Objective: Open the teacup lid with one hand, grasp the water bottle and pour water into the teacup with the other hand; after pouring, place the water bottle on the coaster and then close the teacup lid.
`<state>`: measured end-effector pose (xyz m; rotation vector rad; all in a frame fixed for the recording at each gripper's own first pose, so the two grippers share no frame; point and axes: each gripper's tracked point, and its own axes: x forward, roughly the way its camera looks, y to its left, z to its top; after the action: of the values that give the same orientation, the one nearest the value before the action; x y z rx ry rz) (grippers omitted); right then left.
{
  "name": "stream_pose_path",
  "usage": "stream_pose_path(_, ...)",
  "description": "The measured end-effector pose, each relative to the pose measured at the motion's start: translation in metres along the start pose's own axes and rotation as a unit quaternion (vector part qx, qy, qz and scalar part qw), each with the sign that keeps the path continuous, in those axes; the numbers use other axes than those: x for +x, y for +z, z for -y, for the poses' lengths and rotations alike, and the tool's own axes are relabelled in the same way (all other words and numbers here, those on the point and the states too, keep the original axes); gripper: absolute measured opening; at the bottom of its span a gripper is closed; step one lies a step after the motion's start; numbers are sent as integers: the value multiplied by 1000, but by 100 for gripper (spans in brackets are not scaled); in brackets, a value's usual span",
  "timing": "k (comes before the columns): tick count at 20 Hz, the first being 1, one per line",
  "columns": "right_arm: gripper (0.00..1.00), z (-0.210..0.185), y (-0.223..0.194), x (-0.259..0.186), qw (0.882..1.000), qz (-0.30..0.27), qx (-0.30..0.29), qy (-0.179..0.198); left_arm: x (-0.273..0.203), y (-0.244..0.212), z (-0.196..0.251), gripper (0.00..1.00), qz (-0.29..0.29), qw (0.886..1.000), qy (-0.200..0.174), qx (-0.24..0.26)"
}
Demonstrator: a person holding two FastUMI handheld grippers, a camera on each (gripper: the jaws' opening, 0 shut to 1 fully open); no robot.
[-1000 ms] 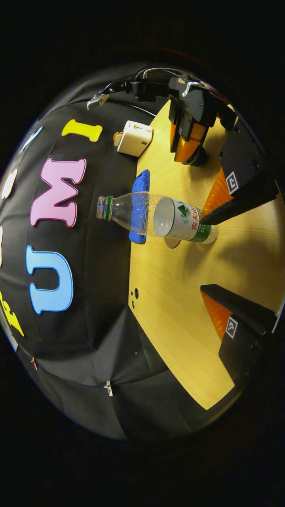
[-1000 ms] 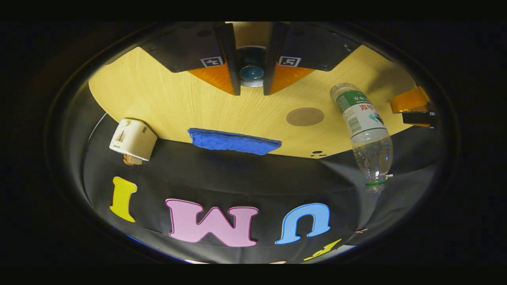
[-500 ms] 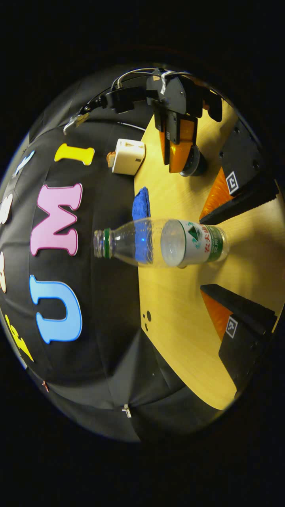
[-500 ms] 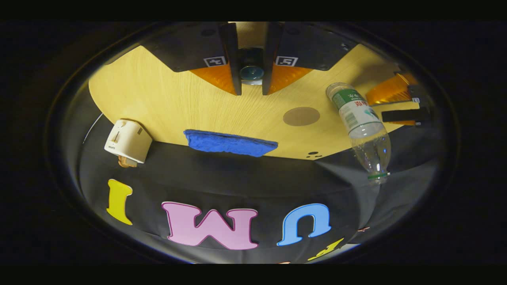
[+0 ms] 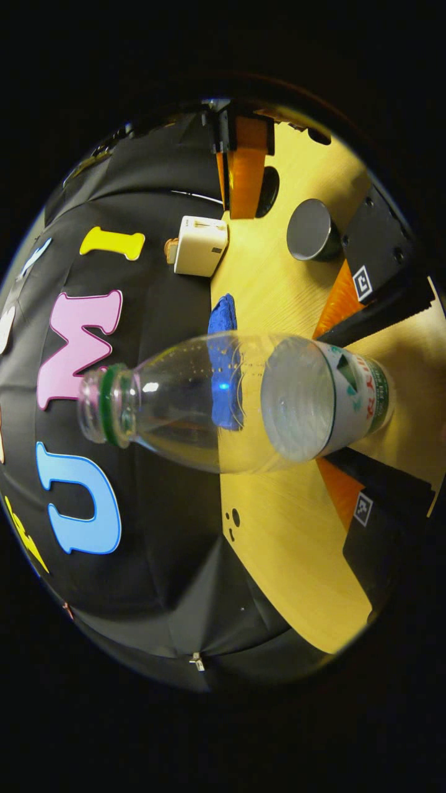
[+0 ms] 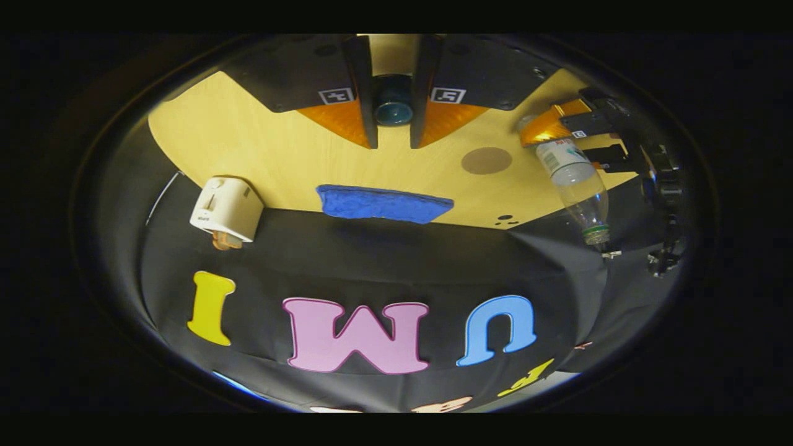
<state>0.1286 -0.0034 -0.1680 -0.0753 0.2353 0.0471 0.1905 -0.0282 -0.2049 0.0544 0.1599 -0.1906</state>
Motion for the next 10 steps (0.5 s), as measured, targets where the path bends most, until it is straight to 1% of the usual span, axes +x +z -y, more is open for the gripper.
stream_pose_path(4,30,16,-8,-8,1000,-8,2,-17,12,4,-5,95,10,1000,3,11)
stream_pose_path(5,25,20,-11,-10,1000,-9,0,-23,11,7,-4,93,14,1000,0,13)
stream_pose_path(6,30,22,-13,-11,1000,-11,-1,-27,11,8,-3,87,15,1000,-1,14)
stream_pose_path(7,30,24,-17,-14,999,-14,1,-31,11,6,-2,82,13,1000,-4,17)
stream_pose_path(8,30,25,-20,-16,999,-17,6,-33,11,7,0,81,12,1000,-8,26)
stream_pose_path(9,34,25,-23,-20,999,-20,11,-35,11,7,-2,80,9,999,-5,43)
stream_pose_path(10,34,27,-25,-22,999,-22,15,-37,10,6,-5,78,2,998,3,70)
